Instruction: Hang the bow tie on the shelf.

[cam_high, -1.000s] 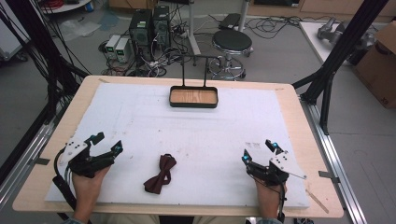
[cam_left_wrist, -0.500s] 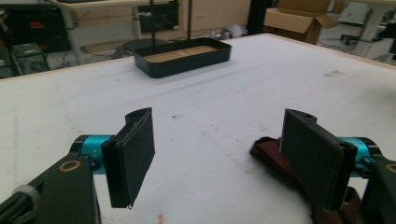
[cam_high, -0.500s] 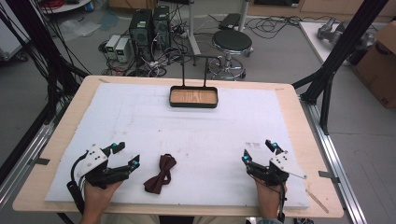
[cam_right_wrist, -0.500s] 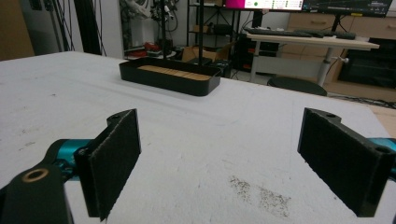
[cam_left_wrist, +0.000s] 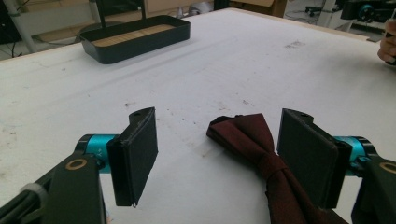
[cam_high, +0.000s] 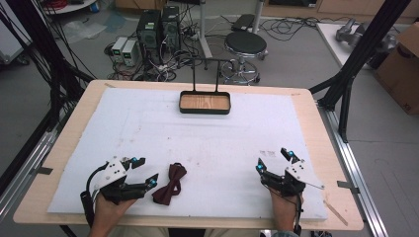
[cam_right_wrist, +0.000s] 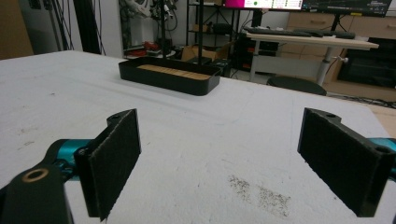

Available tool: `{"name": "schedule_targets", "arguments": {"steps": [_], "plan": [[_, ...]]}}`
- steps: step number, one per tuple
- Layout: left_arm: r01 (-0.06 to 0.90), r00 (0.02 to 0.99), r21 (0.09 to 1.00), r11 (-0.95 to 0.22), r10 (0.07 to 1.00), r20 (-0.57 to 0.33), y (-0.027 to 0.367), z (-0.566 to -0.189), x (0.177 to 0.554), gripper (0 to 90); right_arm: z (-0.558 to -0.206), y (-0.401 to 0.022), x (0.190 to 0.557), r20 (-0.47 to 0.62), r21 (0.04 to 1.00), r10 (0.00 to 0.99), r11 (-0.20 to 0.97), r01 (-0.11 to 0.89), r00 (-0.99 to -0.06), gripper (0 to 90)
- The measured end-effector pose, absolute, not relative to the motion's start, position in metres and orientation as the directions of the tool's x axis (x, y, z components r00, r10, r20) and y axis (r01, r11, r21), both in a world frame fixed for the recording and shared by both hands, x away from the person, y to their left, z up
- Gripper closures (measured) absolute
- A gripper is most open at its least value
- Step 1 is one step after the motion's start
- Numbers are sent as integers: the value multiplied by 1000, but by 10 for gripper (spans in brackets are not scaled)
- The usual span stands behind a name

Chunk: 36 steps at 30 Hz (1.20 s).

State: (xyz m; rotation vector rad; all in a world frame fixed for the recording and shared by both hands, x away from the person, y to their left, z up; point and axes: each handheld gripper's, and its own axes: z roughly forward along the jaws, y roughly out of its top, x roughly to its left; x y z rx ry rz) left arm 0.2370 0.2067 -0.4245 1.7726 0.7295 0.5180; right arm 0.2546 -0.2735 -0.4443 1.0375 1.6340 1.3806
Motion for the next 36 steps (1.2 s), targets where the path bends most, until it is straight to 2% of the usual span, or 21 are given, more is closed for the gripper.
{"name": "schedule_targets", "arguments": {"steps": [12,17,20,27,36], "plan": [[240,731,932,-271,682,10,199,-430,238,360,-444,-273,255,-45,989,919,97,113,-391,123],[261,750,923,-284,662,-8,185,-432,240,402,-444,-273,255,-50,988,918,104,116,-393,123],[280,771,900,-333,637,-4,169,-437,243,435,-444,-273,255,-51,988,918,105,117,-394,123],[311,771,863,-398,637,16,156,-441,243,474,-444,-273,255,-49,988,918,103,117,-395,123],[372,755,824,-428,656,-1,151,-443,248,501,-445,-273,255,-53,988,918,106,115,-393,123]]}}
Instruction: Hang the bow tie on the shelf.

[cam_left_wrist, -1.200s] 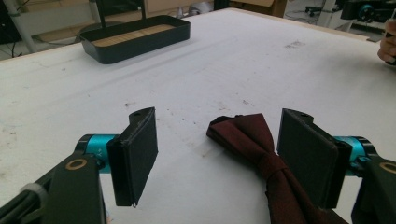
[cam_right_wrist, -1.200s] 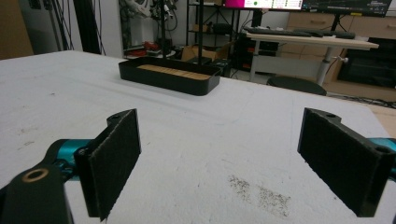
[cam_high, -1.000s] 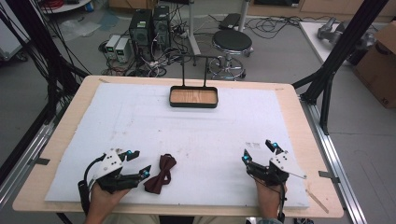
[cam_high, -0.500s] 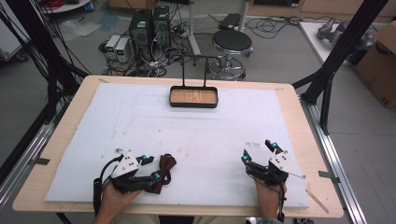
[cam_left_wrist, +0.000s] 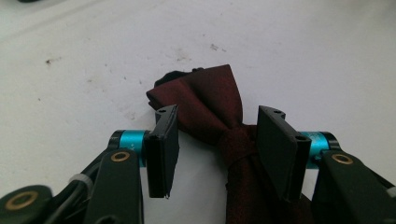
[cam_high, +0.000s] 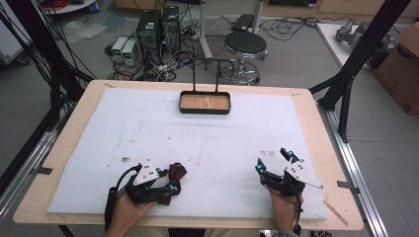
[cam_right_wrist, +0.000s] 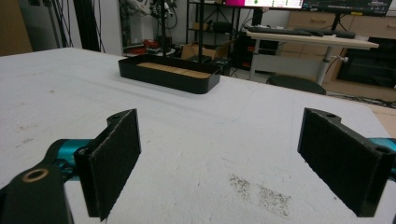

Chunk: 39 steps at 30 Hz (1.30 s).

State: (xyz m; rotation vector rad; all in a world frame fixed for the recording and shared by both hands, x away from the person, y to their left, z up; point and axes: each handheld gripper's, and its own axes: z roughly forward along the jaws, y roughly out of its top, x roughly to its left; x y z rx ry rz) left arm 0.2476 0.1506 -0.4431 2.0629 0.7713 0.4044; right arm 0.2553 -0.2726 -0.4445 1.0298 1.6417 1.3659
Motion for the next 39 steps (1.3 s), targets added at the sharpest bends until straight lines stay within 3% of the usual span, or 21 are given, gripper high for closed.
{"name": "schedule_targets", "arguments": {"steps": [15,27,39], "plan": [[407,761,785,-467,649,-9,146,-446,250,561,-445,-272,255,-45,987,919,101,125,-391,123],[397,771,793,-462,637,-16,148,-447,247,732,-445,-272,255,-44,987,918,102,126,-394,123],[355,780,839,-412,625,-23,156,-435,248,747,-445,-272,255,-45,987,919,103,127,-392,123]]}}
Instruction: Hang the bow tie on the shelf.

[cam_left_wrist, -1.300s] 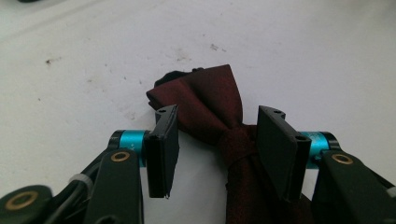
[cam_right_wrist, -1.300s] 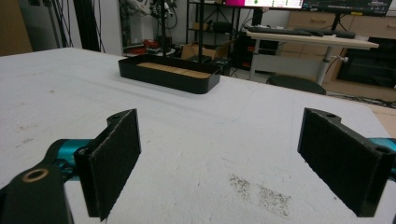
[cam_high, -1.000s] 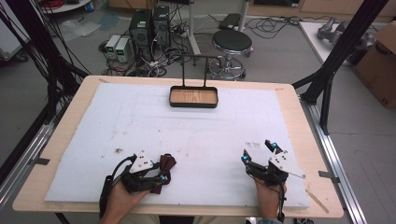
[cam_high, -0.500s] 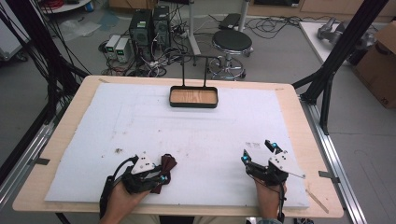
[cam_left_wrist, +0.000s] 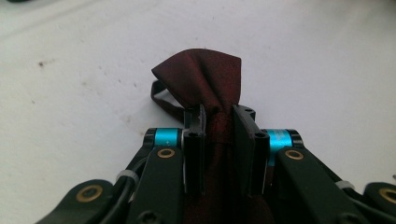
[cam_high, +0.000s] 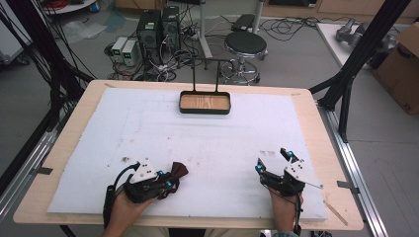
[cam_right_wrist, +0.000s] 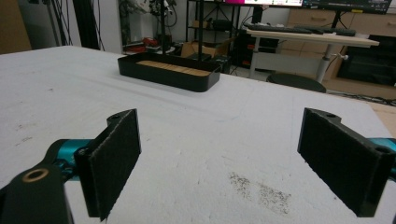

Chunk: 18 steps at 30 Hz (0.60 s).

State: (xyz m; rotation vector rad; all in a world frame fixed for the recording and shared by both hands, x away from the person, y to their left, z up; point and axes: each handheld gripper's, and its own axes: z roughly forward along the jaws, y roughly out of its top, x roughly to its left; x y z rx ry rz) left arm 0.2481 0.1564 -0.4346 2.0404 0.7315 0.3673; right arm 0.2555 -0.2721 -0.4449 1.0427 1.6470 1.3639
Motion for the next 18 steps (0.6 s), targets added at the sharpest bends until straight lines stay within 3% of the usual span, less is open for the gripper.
{"name": "schedule_targets", "arguments": {"steps": [18], "plan": [[285,768,907,-311,640,-22,183,-395,288,748,-445,-271,256,-51,985,919,110,130,-390,123]]}}
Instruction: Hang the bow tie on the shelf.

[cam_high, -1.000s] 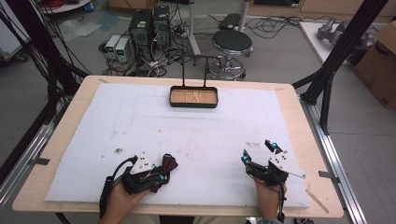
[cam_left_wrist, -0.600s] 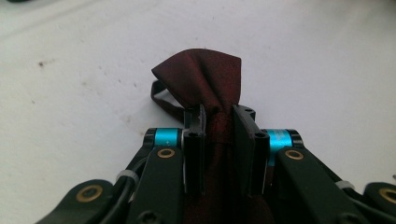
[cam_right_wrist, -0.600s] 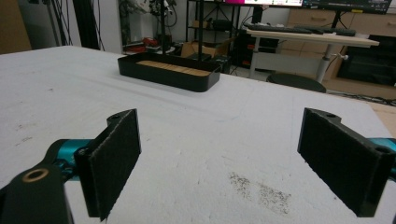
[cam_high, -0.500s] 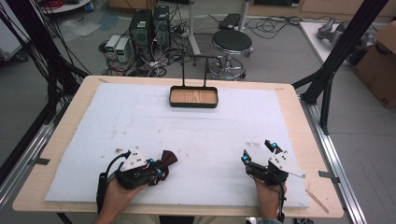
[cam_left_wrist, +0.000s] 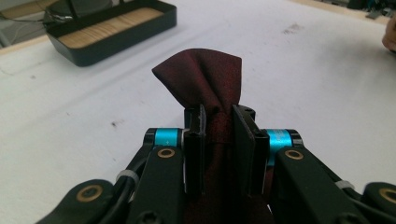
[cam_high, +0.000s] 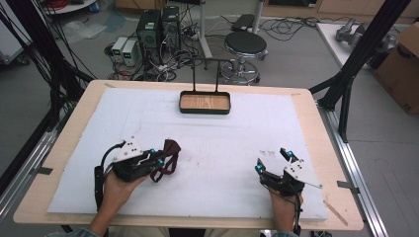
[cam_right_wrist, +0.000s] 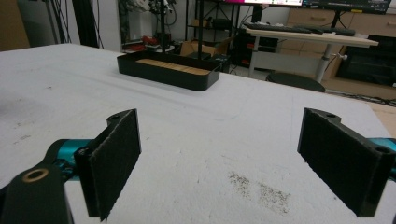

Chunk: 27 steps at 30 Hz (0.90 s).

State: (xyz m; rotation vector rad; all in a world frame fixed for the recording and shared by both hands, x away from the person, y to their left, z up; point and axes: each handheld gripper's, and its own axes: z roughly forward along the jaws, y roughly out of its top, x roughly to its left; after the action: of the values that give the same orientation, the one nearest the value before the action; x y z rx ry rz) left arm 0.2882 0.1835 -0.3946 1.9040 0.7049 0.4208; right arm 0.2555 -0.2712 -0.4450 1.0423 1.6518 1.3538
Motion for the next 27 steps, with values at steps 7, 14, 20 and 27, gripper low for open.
{"name": "schedule_targets", "arguments": {"steps": [7,14,20,27], "plan": [[262,771,924,-280,637,-26,184,-380,312,748,-445,-271,256,-56,985,918,115,128,-392,123],[245,769,941,-232,638,-43,182,-362,345,748,-445,-271,256,-56,985,917,115,128,-395,123],[239,761,951,-197,646,-57,179,-350,375,748,-445,-271,256,-53,985,916,114,129,-397,123],[237,759,957,-168,646,-75,176,-332,406,748,-445,-271,256,-53,985,915,114,130,-400,123]]}}
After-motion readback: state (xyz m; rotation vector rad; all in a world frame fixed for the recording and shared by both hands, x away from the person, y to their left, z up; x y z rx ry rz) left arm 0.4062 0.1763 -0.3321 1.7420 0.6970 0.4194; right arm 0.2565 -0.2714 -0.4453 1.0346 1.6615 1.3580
